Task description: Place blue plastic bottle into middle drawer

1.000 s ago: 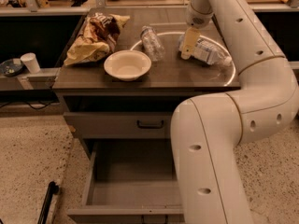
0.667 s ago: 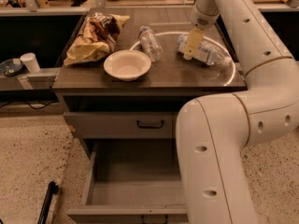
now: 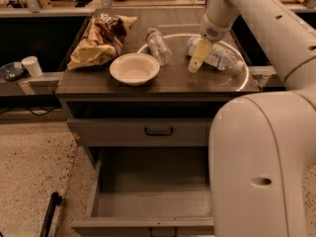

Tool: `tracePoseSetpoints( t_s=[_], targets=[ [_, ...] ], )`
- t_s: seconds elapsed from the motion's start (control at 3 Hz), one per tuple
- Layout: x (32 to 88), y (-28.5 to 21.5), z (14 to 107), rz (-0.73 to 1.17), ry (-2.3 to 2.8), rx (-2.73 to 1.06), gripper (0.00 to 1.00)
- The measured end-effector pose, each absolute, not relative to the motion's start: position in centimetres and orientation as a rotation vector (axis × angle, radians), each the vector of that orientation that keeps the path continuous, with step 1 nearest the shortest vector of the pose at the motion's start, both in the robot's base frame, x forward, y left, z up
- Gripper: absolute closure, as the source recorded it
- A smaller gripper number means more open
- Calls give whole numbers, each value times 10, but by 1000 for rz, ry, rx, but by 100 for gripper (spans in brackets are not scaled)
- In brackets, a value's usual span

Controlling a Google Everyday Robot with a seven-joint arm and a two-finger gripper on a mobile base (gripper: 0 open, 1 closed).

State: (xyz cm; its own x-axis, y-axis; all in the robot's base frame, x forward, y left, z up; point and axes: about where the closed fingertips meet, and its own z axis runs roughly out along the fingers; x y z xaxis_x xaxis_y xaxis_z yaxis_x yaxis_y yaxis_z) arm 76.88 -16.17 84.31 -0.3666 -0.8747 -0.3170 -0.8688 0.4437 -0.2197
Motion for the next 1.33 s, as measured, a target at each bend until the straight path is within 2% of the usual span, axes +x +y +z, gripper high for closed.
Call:
tracePoseSetpoints(
  t_s=[1.0, 1.33],
  targets=[
    [754, -162, 814, 71, 2391, -1438, 0],
    [750, -172, 815, 103, 2436, -1348, 26]
  ],
)
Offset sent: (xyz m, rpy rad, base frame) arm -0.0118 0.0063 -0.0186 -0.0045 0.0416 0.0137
